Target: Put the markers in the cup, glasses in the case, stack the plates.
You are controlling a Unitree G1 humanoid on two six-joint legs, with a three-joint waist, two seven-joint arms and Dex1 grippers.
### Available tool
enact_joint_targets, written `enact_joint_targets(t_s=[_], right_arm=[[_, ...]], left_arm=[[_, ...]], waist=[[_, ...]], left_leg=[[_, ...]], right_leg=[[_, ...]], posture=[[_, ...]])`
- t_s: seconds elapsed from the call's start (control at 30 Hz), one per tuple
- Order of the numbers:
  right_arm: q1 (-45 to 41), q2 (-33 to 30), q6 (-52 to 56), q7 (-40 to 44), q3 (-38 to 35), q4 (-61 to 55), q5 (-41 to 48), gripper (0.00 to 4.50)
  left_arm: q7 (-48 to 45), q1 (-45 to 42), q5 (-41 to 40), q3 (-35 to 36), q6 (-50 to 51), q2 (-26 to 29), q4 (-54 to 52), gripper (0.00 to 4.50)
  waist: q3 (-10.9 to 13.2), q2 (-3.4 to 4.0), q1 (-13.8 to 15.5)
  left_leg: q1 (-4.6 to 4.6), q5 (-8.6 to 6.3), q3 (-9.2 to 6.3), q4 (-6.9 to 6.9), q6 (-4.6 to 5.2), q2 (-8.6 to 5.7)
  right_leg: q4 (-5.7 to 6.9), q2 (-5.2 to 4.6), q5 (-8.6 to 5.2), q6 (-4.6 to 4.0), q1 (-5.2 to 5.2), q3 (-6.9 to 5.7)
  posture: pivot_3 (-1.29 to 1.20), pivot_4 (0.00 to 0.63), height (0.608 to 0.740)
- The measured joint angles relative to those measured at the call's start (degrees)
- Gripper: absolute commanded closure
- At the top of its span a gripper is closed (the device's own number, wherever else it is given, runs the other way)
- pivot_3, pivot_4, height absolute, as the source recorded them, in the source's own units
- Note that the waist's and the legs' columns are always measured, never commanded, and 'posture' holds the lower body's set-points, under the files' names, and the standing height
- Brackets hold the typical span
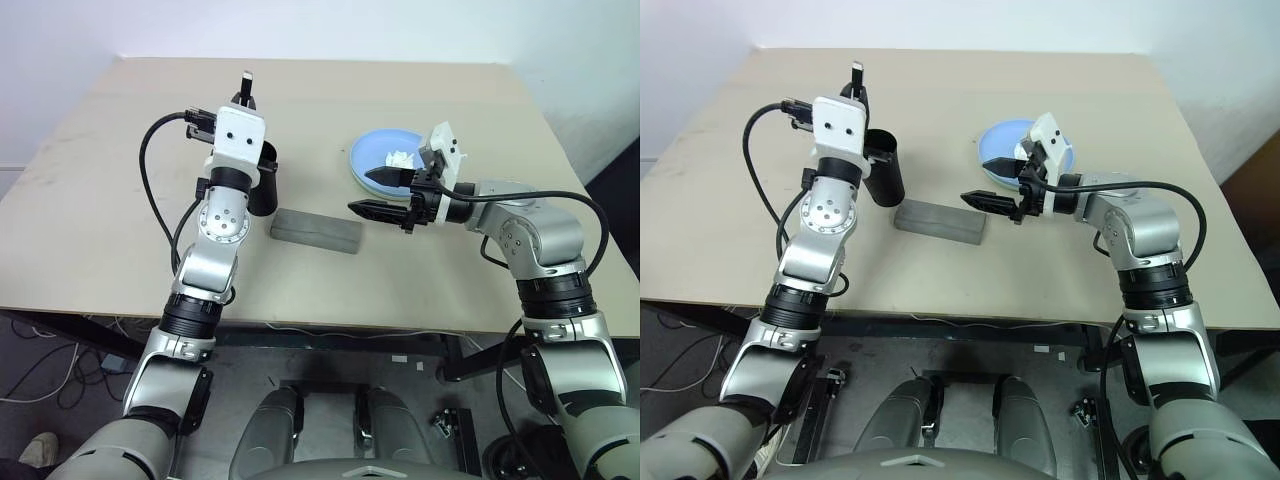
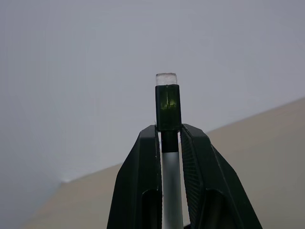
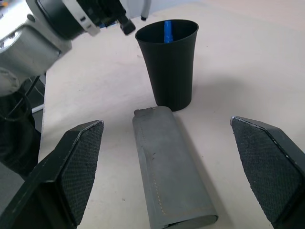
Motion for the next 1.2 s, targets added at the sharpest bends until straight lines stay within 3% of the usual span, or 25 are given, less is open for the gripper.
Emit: enact_joint_targets(t_s=[0.23, 0.53, 0.9, 1.1, 1.2], right_arm=[[-0.22, 0.00, -0.07, -0.02, 0.06, 0.00, -0.36, 0.00], [-0.26, 0.00, -0.09, -0.12, 0.06, 0.01, -1.18, 0.00], [-0.25, 0.05, 0.03, -0.38, 0.01, -0.09, -1.07, 0.00], [-0.22, -0.02, 0.36, -0.28, -0.57, -0.55, -0.62, 0.00], [-0.13, -0.40, -0.67, -0.16, -0.92, -0.39, -0.50, 0.00]], left_arm=[[-0.19, 0.18, 0.05, 0.94, -2.37, -1.56, 2.78, 4.23], [-1.10, 0.63, -0.09, 2.36, -2.25, -2.92, 3.90, 1.16], [-9.08, 6.72, -3.64, 2.44, -1.56, -3.95, -3.96, 1.16], [-21.33, 14.37, -11.84, 1.93, -2.45, -2.22, -16.22, 1.16], [-28.85, 19.82, -17.58, 2.13, -0.39, 2.04, -22.55, 1.16]], waist=[[0.00, 0.00, 0.00], [0.00, 0.00, -0.02], [0.00, 0.00, -0.05], [0.00, 0.01, -0.12], [-0.01, 0.03, -0.22]], left_leg=[[0.00, 0.00, 0.00, 0.05, 0.00, 0.00], [0.01, 0.00, -0.01, 0.12, 0.00, 0.00], [0.01, -0.01, -0.03, 0.19, 0.00, 0.02], [0.01, -0.01, -0.02, 0.19, 0.00, 0.03], [0.03, -0.01, -0.01, 0.18, 0.00, 0.07]], right_leg=[[0.02, 0.00, 0.01, 0.02, 0.02, 0.00], [0.05, 0.02, 0.03, 0.04, 0.05, 0.00], [0.06, 0.01, 0.04, 0.03, 0.08, 0.00], [0.04, -0.01, 0.04, 0.00, 0.07, 0.01], [0.03, 0.01, -0.06, -0.24, 0.08, 0.02]], posture=[[0.00, 0.150, 0.735], [0.00, 0.150, 0.735], [0.00, 0.150, 0.735], [0.00, 0.150, 0.735], [0.00, 0.150, 0.735]])
